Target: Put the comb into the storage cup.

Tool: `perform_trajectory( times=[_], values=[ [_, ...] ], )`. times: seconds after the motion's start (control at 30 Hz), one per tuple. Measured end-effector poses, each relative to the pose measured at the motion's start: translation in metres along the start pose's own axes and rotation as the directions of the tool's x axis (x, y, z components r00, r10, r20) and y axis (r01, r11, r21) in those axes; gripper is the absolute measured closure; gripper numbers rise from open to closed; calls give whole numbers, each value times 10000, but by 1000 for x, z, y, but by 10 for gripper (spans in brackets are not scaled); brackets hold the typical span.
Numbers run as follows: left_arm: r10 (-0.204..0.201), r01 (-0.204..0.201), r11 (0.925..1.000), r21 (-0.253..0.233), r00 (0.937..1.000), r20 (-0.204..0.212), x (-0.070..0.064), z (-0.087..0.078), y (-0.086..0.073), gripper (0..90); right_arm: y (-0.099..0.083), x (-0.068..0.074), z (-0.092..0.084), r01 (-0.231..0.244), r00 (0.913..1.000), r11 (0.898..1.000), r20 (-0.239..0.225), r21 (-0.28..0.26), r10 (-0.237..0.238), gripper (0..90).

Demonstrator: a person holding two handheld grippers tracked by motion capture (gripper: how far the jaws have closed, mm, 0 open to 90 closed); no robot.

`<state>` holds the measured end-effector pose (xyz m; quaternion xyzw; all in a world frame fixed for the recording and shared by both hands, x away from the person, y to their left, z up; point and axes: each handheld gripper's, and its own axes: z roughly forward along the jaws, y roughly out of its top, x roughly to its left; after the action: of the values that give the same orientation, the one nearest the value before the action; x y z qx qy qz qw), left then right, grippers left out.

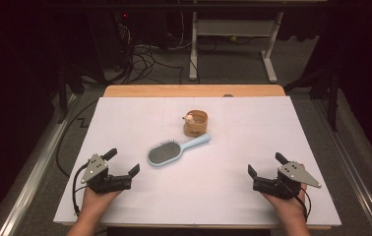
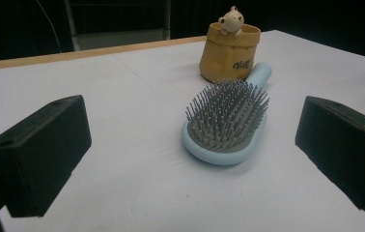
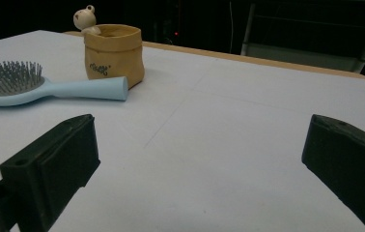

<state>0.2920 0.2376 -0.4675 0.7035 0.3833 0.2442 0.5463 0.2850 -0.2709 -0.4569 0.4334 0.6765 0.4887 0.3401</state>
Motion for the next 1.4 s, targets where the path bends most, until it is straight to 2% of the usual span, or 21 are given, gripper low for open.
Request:
perform_trajectory(
  times=[0.5,0.63,0.67,0.7,0.8,0.9,0.93,1.4],
  values=[
    [44,-44,10000,66,10000,2,0,-2,0,0,1,2,1,31,10000,10000,-62,-27,-31,1],
    [20,-20,9992,411,10000,16,0,0,-1,5,1,2,1,56,10000,10000,-53,-43,-56,2],
    [28,-20,9969,792,10000,-96,0,3,-1,5,1,2,1,47,10000,10000,-52,-41,-47,1],
    [28,-20,9969,792,10000,-96,0,3,-1,5,1,2,1,43,10000,10000,-60,-39,-43,2],
    [61,-37,9914,1310,9998,-177,0,6,-2,5,1,2,1,65,10000,10000,-59,-44,-65,1],
    [168,-130,9847,1738,9997,-202,-1,9,-3,5,2,2,0,56,10000,10000,-59,-57,-56,1],
    [202,-161,9804,1966,9996,-185,-2,10,-4,5,2,2,0,58,10000,10000,-60,-61,-58,1],
    [166,-148,9595,2812,9999,-40,-3,14,-5,6,2,2,0,137,9999,9999,-65,-34,-137,2]
  ],
)
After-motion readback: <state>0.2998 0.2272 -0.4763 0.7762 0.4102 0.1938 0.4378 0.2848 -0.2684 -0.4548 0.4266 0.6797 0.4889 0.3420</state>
